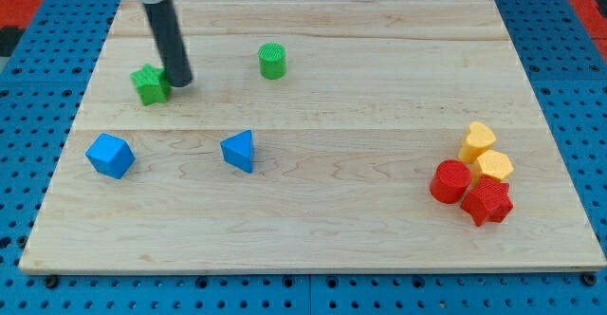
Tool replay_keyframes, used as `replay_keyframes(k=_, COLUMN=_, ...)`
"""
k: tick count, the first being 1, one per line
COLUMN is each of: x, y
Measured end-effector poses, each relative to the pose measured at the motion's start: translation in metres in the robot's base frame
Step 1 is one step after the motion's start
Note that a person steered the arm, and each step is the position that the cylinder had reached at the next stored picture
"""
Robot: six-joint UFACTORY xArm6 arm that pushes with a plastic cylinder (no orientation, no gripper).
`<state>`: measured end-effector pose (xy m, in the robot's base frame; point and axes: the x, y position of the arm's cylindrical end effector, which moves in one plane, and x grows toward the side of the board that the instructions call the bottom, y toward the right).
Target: Push the green and the blue blocks to the center left of the board
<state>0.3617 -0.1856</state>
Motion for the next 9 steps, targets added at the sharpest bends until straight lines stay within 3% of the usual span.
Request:
replay_keyframes(k=1, x=-0.012, y=-0.026)
replay_keyframes(k=3, x=0.09, y=0.163)
replay_keyframes(k=4, x=0.112, y=0.177)
replay_keyframes(k=5, x=0.124, y=0.106)
replay_keyframes(k=6, x=0.088, y=-0.006)
replay_keyframes(k=7, x=0.087, y=0.016)
replay_keyframes(k=8, x=0.144, y=0.047)
replay_keyframes(k=9, x=0.168, y=0.005)
